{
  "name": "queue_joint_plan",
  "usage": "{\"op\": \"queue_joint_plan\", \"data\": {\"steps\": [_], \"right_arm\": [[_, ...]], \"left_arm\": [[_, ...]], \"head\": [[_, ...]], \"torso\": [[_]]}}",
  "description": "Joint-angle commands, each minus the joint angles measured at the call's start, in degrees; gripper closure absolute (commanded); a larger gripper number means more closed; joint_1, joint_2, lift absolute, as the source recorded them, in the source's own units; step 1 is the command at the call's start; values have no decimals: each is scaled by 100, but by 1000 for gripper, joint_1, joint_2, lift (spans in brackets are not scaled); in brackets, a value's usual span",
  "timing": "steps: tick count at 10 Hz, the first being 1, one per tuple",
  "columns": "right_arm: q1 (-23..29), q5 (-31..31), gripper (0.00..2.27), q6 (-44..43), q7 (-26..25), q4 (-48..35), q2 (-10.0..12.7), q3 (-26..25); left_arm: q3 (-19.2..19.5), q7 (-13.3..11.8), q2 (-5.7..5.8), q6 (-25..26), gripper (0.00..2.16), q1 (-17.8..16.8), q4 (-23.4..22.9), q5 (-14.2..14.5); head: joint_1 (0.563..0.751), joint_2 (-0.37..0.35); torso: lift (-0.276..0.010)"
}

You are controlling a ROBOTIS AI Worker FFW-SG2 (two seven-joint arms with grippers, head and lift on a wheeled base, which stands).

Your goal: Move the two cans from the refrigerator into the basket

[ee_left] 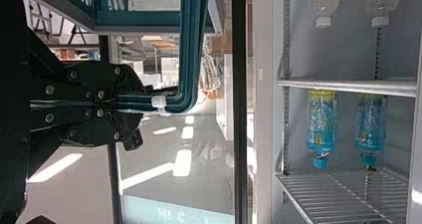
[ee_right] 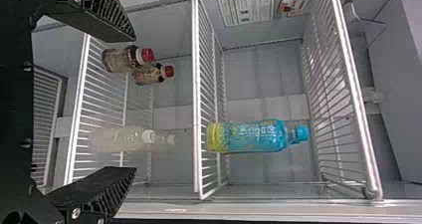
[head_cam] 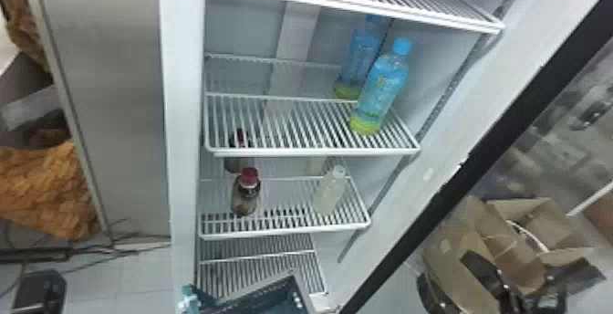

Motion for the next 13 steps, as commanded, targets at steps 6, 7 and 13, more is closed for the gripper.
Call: {"op": "queue_joint_plan", "data": {"steps": [6, 7, 13], "right_arm": [[-35, 63, 128, -19, -1, -26, 36, -20], [-35, 74, 128, -19, -1, -11, 36, -20], [-92, 86, 128, -5, -1, 73, 36, -8]], "left_arm": [[9, -9, -9, 3, 1196, 2, 0, 26], [9, -1, -9, 3, 1196, -12, 0, 26], [9, -9, -9, 3, 1196, -12, 0, 26]], "head": [[695, -350], [695, -350], [695, -350]], "torso": [[-35], [-35], [-35]]}}
